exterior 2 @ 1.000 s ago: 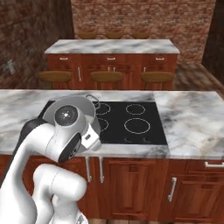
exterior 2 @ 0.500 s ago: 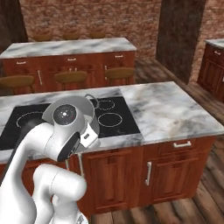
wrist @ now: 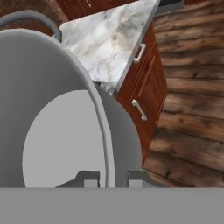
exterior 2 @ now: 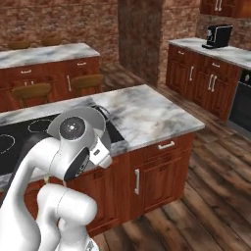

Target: Move the pot and pan from the stove into the sink.

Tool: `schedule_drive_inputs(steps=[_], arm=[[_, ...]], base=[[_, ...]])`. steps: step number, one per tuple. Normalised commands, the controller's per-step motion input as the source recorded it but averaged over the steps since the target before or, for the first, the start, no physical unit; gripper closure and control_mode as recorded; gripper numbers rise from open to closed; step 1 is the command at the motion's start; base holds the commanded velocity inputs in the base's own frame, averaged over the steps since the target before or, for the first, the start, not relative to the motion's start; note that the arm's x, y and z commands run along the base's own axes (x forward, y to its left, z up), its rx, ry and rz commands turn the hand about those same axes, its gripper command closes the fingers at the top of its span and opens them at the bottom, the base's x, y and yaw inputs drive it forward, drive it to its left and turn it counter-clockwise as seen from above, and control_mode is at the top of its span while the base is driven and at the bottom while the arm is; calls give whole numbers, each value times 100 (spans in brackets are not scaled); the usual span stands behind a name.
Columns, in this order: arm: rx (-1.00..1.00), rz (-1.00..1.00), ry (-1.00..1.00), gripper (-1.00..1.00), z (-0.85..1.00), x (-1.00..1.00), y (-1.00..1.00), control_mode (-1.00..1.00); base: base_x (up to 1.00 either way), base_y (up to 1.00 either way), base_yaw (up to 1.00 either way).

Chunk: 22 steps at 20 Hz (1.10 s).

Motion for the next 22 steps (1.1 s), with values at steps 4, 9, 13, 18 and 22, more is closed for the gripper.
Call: schedule_drive_inputs(steps=[4,9,13,18,22], arm=[[0,0,0,100,0,0,0,100],[0,0,0,100,0,0,0,100],[0,0,0,100,0,0,0,100],[0,0,0,100,0,0,0,100],[0,0,0,100,0,0,0,100]], base=[[2,-35,-44],[4,-37,-44],[4,-36,-45],[4,-38,-44],[4,-39,-44]])
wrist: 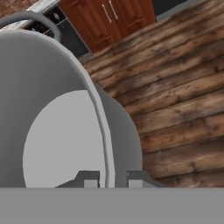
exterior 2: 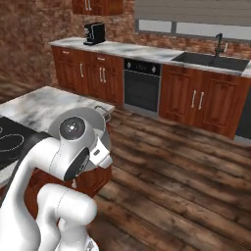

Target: Move the pot and pan from the stove into the sink.

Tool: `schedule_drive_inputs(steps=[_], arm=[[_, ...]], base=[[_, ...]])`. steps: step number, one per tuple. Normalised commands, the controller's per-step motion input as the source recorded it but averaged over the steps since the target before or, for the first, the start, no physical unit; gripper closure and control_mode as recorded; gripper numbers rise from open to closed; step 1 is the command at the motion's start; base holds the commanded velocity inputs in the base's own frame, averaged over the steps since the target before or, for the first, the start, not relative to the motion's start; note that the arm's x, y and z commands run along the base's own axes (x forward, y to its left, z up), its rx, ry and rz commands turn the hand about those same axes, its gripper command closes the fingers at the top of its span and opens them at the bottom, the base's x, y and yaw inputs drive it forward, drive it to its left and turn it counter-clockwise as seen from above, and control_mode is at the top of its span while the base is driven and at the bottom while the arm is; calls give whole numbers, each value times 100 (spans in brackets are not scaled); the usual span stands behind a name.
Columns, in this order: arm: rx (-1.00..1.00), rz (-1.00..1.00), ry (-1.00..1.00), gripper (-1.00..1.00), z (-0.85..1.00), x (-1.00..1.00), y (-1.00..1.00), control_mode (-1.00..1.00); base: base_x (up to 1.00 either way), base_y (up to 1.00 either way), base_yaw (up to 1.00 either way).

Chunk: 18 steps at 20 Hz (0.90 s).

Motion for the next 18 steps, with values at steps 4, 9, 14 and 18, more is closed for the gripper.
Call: schedule_drive_inputs(steps=[4,9,14,18], arm=[[0,0,0,100,0,0,0,100],[0,0,0,100,0,0,0,100],[0,0,0,100,0,0,0,100],[0,0,0,100,0,0,0,100]], base=[[4,-39,-44],[4,-40,-43],[2,-40,-41],[0,-5,-8]])
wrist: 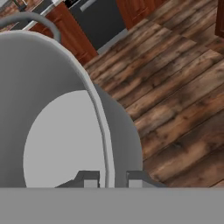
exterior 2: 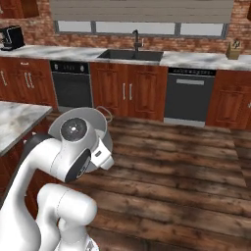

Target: Move the pot and pan from the stove into the sink.

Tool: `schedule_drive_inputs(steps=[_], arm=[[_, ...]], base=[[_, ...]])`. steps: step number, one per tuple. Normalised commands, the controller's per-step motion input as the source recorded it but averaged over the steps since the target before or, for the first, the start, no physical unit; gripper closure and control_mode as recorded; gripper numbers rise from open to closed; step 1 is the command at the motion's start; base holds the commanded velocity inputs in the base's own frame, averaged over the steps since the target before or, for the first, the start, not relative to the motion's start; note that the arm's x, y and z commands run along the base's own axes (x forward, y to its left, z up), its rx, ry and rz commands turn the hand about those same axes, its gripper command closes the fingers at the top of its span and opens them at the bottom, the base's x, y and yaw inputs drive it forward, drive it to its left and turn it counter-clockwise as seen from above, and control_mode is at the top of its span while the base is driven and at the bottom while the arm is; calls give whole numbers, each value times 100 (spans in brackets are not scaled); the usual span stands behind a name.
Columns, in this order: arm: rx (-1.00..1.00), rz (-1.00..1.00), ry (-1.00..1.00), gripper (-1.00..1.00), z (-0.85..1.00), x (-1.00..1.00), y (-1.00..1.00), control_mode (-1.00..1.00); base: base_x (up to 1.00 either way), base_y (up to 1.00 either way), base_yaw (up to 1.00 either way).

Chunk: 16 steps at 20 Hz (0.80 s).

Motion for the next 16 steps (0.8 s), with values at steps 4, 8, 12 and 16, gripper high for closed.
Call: schedule_drive_inputs(steps=[4,8,12,16], arm=[[0,0,0,100,0,0,0,100],[0,0,0,100,0,0,0,100],[0,0,0,100,0,0,0,100],[0,0,0,100,0,0,0,100]], base=[[14,0,-1],[64,13,-3],[83,26,-7],[91,28,-9]])
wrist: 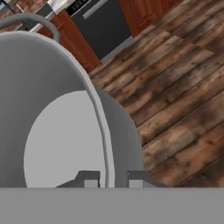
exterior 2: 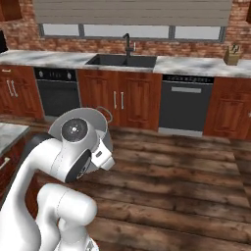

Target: Move the pot and pan from the stove into the sink.

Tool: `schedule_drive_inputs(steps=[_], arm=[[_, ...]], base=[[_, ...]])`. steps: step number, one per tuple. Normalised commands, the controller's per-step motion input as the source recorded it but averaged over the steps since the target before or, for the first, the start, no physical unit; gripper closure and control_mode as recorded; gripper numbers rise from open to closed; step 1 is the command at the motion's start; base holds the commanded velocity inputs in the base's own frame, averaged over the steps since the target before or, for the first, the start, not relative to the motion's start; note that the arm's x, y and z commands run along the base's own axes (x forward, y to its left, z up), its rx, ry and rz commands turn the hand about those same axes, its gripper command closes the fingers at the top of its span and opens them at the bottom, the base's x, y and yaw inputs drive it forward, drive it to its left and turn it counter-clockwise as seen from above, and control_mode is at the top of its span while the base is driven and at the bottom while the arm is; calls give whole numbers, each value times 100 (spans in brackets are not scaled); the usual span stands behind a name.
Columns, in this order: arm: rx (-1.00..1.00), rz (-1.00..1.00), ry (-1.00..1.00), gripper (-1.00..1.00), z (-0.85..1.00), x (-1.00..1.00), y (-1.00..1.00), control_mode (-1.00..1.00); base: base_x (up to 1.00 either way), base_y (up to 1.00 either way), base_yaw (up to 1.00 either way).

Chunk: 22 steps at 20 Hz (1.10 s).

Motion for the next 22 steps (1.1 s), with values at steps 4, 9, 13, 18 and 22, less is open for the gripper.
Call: schedule_drive_inputs(steps=[4,9,13,18,22], arm=[[0,0,0,100,0,0,0,100],[0,0,0,100,0,0,0,100],[0,0,0,100,0,0,0,100],[0,0,0,100,0,0,0,100],[0,0,0,100,0,0,0,100]], base=[[95,28,-9],[100,32,-10],[100,33,-10],[99,36,-10],[100,39,-10]])
